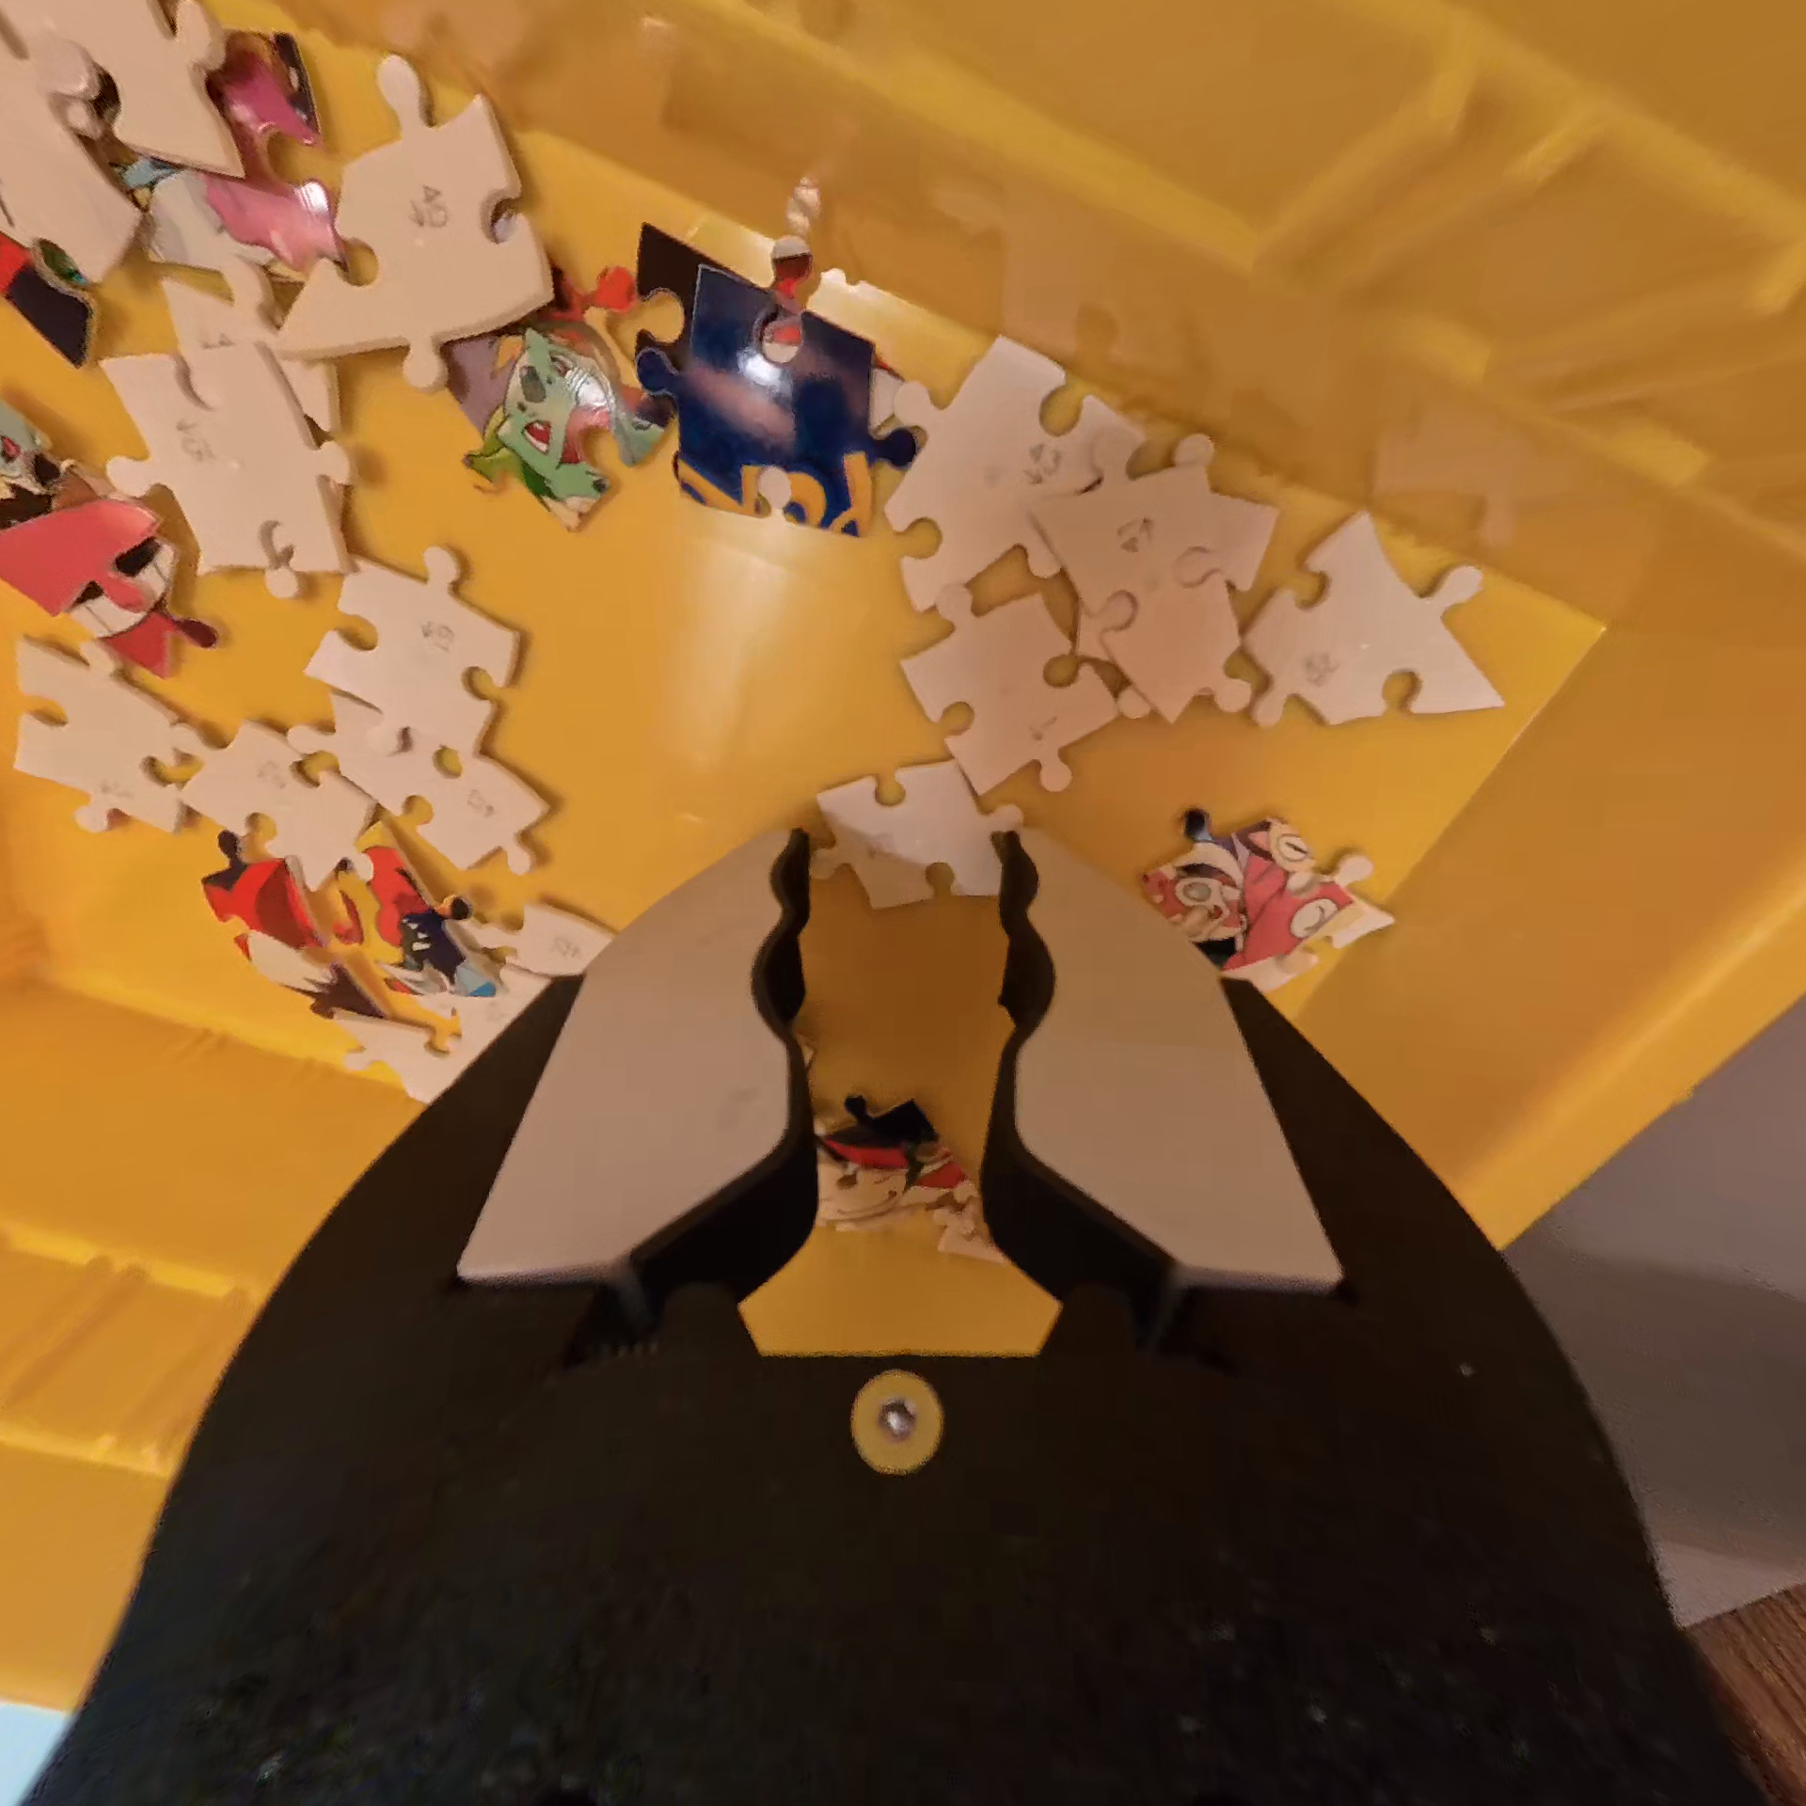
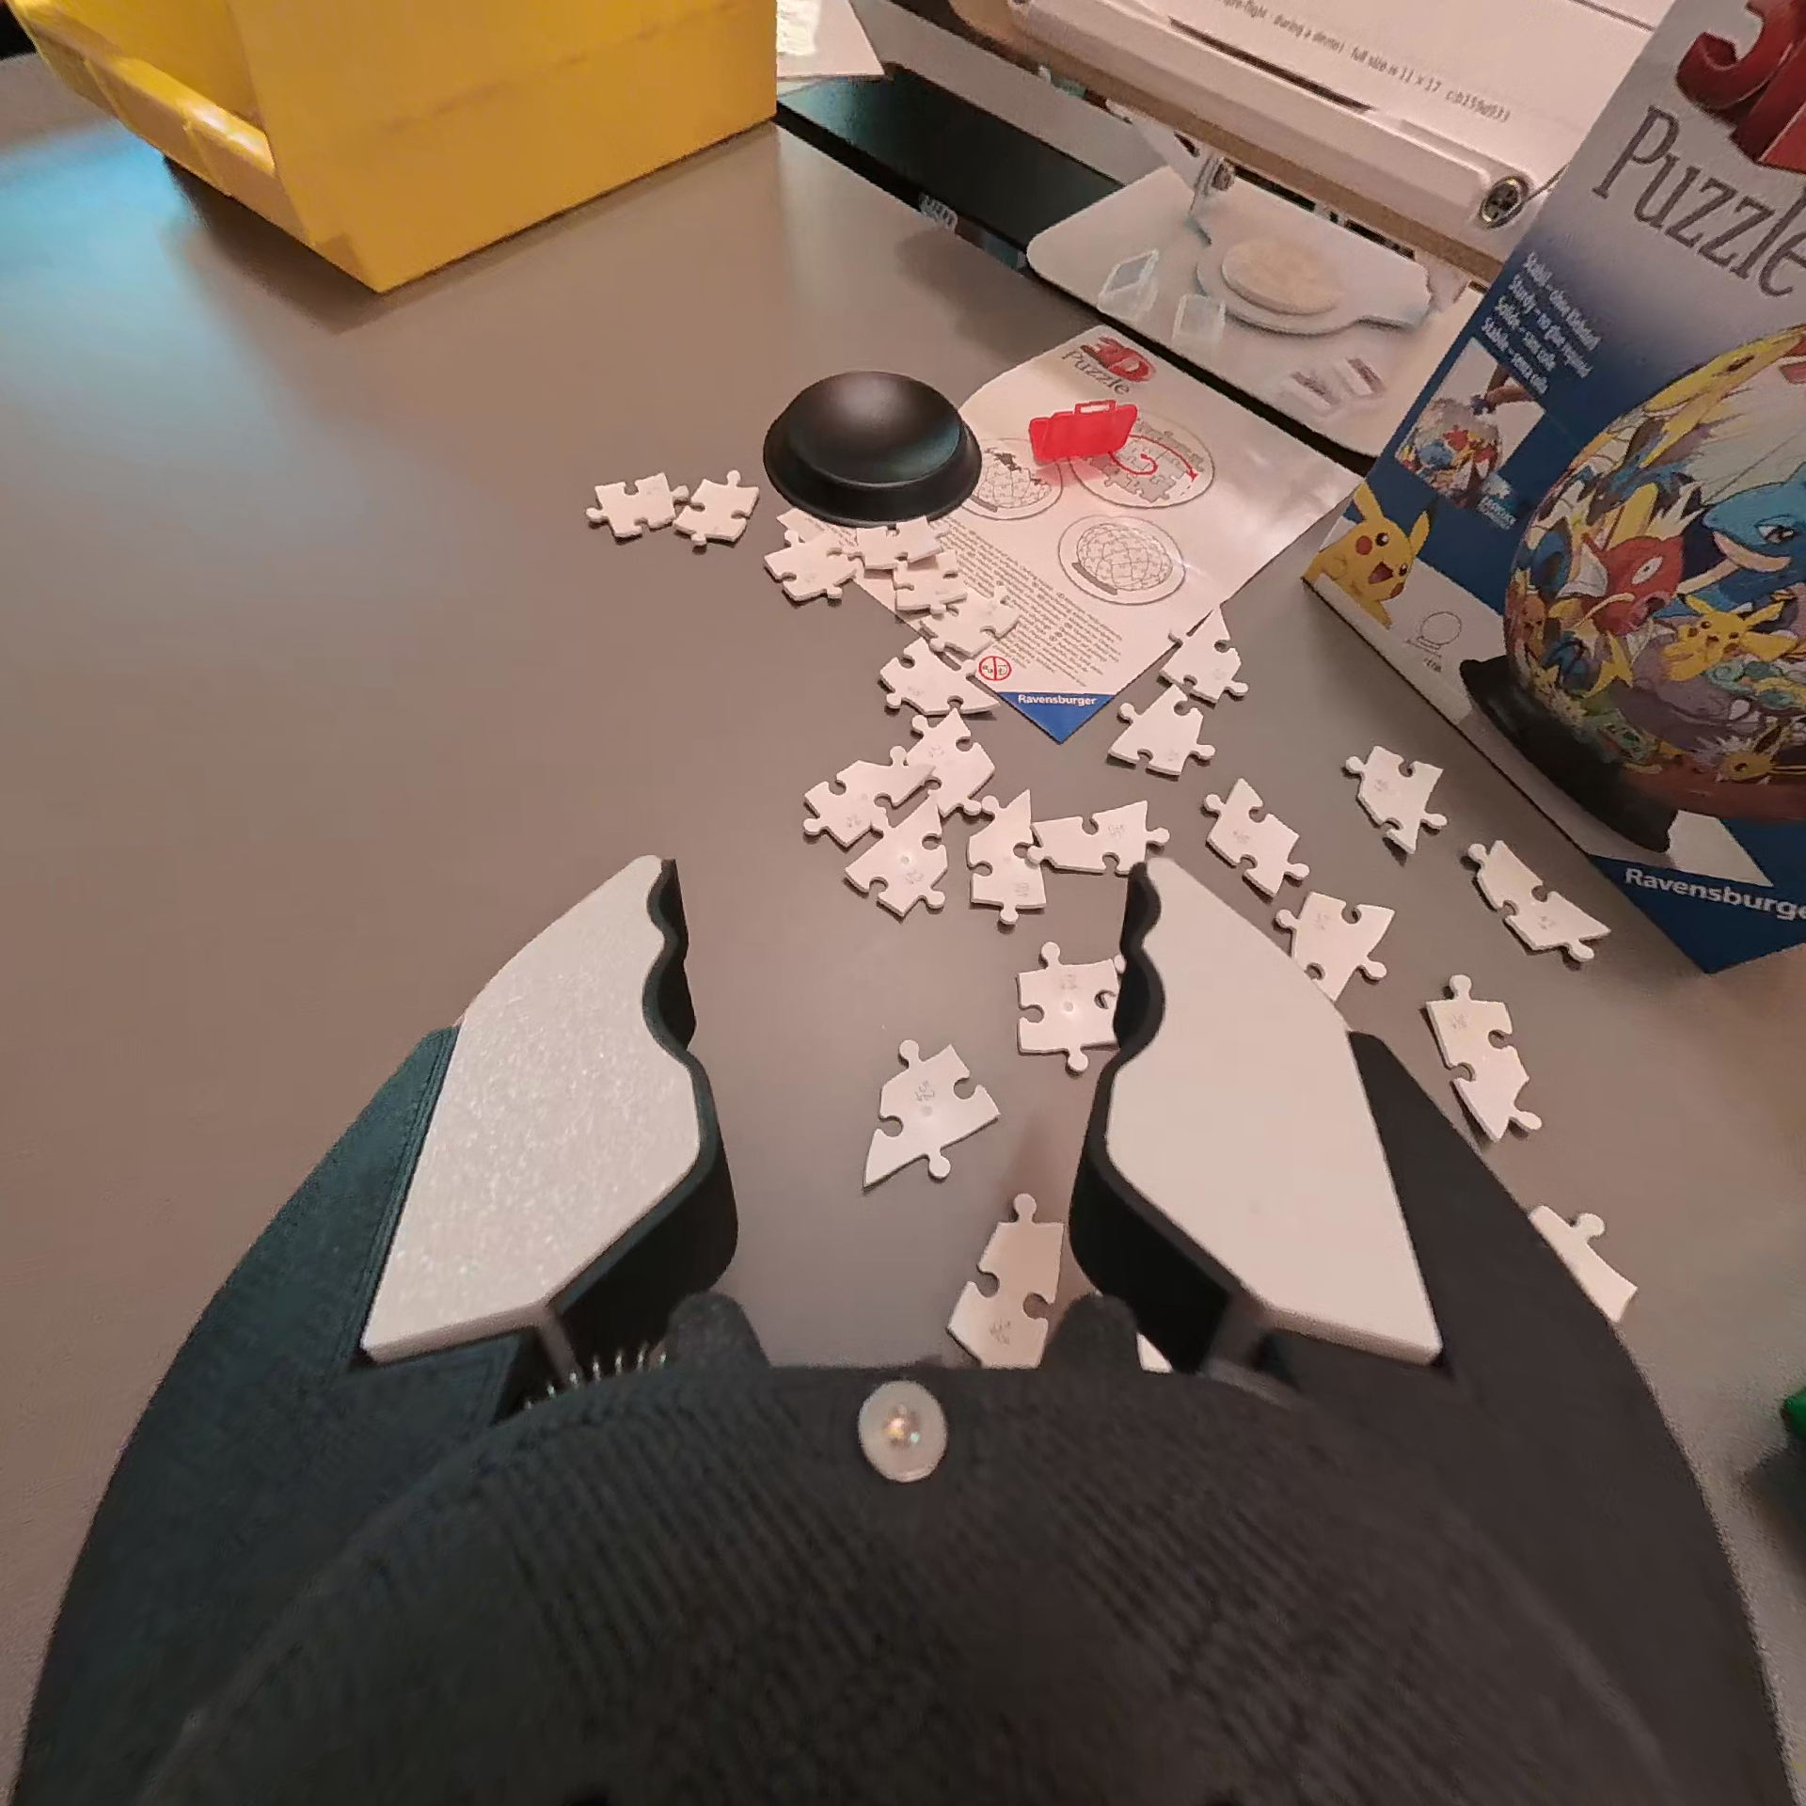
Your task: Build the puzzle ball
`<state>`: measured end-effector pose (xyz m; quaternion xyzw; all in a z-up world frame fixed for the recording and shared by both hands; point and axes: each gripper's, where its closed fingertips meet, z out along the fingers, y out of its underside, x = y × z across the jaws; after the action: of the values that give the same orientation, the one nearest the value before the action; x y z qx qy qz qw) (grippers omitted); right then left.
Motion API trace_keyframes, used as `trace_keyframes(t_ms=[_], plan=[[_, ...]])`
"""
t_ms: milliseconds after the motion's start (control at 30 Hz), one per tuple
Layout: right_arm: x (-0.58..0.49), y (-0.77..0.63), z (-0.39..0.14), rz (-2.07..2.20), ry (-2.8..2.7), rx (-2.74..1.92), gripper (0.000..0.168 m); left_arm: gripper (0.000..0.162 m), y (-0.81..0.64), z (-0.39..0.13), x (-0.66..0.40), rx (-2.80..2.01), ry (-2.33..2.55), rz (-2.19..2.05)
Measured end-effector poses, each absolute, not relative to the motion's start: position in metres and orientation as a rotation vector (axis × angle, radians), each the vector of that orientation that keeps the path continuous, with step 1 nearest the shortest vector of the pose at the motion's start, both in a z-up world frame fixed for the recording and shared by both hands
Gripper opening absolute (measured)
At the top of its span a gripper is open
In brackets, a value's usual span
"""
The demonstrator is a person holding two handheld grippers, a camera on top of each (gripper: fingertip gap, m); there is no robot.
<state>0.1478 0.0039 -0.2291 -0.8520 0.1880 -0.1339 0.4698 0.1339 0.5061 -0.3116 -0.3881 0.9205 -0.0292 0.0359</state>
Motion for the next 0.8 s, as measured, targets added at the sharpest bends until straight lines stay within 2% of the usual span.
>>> trace_keyframes(t_ms=[33, 233, 333, 400, 600, 800], plan=[[0.148, 0.005, -0.228, -0.323, 0.462, -2.077, 0.086, 0.036, 0.506, -0.312, 0.134, -1.219, 2.818, -0.085], [0.143, 0.007, -0.226, -0.338, 0.434, -2.075, 0.086, 0.036, 0.510, -0.305, 0.130, -1.290, 2.706, -0.028], [0.144, 0.010, -0.216, -0.380, 0.440, -2.024, 0.080, 0.036, 0.512, -0.264, 0.132, -1.319, 2.496, -0.102], [0.146, 0.022, -0.203, -0.432, 0.435, -1.946, 0.079, 0.036, 0.482, -0.218, 0.137, -1.369, 2.313, -0.406], [0.124, 0.108, -0.155, -0.572, 0.185, -1.714, 0.055, 0.036, 0.294, -0.090, 0.129, -1.304, 1.735, -1.648], [0.113, 0.138, -0.101, -0.684, 0.145, -1.522, 0.038, 0.036, 0.163, -0.084, 0.112, -1.441, 1.468, -2.239]])
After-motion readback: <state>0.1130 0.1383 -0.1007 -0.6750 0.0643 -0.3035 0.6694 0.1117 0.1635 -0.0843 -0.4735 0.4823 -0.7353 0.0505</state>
